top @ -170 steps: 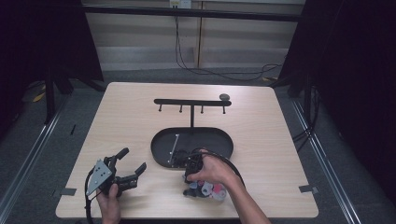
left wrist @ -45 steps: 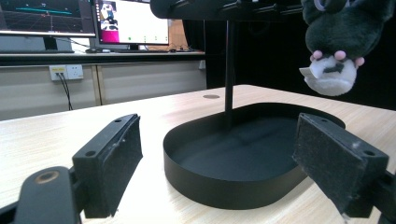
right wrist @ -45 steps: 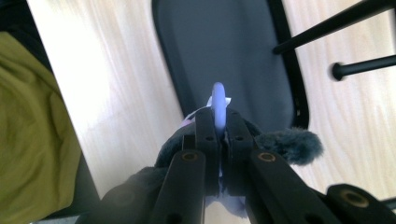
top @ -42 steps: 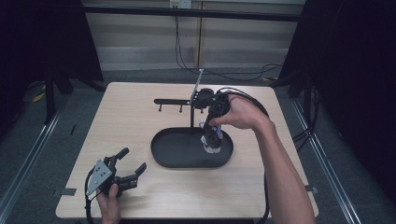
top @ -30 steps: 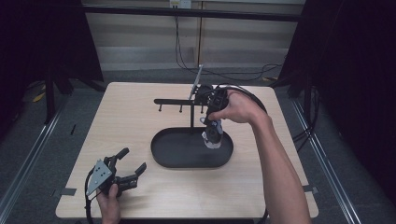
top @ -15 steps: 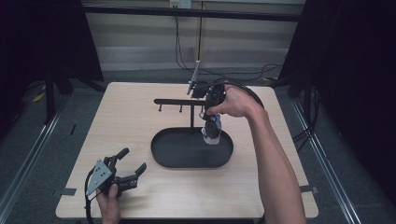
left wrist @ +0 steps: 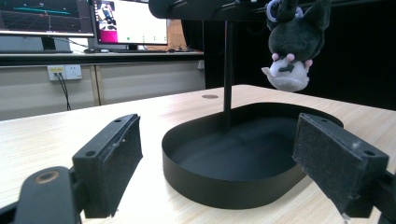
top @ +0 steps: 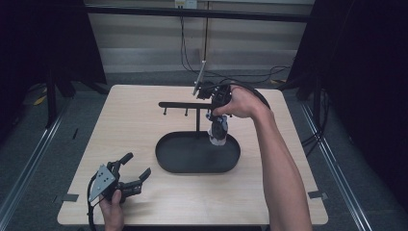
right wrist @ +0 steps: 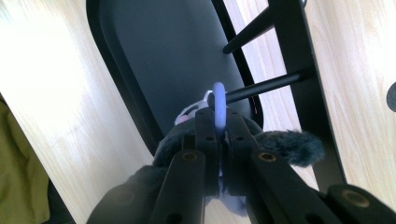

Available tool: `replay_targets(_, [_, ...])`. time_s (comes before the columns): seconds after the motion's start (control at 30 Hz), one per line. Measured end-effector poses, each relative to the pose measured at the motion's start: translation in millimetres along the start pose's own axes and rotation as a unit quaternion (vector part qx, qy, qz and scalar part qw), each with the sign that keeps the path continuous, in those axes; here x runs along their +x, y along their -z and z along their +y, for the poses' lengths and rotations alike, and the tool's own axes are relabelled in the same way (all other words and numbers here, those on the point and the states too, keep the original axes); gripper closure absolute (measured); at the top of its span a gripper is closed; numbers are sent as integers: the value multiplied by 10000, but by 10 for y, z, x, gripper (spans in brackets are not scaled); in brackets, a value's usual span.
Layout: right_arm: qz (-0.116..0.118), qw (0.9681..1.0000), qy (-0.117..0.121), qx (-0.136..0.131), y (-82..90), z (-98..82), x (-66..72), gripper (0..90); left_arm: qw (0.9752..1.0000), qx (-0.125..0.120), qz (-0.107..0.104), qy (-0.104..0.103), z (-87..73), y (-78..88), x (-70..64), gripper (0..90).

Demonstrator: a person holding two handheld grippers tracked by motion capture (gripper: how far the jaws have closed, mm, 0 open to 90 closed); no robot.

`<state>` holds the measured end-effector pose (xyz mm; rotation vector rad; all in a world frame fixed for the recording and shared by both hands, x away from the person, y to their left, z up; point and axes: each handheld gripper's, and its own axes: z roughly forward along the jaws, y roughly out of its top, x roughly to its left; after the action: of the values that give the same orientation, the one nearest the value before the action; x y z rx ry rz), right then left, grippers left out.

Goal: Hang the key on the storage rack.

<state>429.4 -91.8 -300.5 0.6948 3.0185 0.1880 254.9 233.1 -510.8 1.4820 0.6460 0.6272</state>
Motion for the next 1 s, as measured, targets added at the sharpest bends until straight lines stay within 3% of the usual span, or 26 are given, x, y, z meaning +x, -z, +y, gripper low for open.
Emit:
replay_targets(0.57, [8,10000,-63,-21,-47,6,-119,868,10000,1,-1,-2,0,-1,0,153])
replay_targets(1.0, [-34,9997,-111,-222,-32,-19,-155,854,10000,1,-1,-2,0,-1,0,153])
